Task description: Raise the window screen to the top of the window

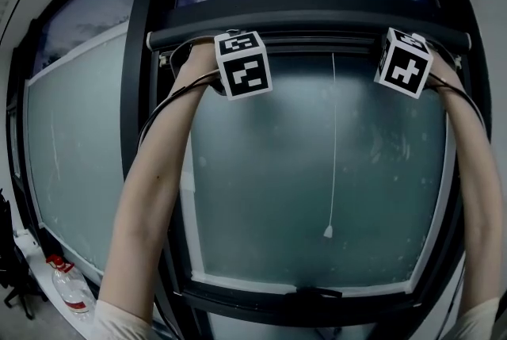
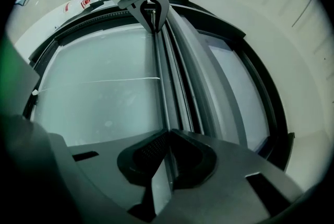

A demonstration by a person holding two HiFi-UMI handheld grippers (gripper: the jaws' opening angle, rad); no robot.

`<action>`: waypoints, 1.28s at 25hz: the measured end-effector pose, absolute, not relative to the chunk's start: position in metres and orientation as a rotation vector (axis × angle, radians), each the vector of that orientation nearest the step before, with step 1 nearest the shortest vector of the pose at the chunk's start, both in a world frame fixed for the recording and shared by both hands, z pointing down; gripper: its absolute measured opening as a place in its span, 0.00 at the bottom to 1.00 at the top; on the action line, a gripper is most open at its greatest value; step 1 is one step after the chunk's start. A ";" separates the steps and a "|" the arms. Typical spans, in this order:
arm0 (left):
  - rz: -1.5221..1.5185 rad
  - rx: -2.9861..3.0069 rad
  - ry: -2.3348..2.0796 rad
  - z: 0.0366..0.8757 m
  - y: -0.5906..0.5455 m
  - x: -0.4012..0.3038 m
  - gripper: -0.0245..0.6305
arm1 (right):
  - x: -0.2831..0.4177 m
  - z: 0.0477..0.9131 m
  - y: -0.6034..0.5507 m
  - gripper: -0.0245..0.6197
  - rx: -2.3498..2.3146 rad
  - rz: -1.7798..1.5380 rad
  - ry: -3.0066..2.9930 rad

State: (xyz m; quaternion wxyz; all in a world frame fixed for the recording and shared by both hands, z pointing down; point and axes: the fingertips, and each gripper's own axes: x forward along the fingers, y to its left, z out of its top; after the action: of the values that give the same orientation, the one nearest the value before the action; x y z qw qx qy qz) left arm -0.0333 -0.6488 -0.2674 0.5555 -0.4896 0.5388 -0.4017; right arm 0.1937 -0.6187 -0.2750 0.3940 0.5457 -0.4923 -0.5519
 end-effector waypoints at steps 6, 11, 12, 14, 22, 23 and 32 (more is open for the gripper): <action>-0.865 -1.137 1.319 -0.287 -0.650 -0.032 0.07 | 0.190 -0.296 -0.615 0.07 1.451 -1.461 -1.233; -0.674 -1.262 1.386 -0.290 -0.645 -0.033 0.09 | 0.196 -0.296 -0.612 0.09 1.571 -1.481 -1.291; -0.588 -1.295 1.408 -0.291 -0.643 -0.033 0.10 | 0.197 -0.297 -0.611 0.09 1.616 -1.489 -1.318; -0.390 -1.379 1.460 -0.291 -0.637 -0.035 0.12 | 0.197 -0.299 -0.606 0.10 1.735 -1.521 -1.368; 0.363 -1.960 1.438 -0.219 -0.612 -0.023 0.12 | 0.193 -0.252 -0.571 0.10 2.144 -1.434 -2.083; 0.395 -1.979 1.435 -0.203 -0.610 -0.022 0.12 | 0.194 -0.240 -0.566 0.10 2.162 -1.414 -2.175; 0.418 -2.052 1.450 -0.057 -0.583 -0.008 0.12 | 0.210 -0.088 -0.545 0.10 2.219 -1.198 -2.518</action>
State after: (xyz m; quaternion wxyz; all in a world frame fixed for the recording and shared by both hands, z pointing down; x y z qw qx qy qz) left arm -0.0082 -0.5831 -0.0572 0.2929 -0.7702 0.5445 0.1569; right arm 0.2100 -0.5453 -0.0880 -0.2094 0.6088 -0.6910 -0.3287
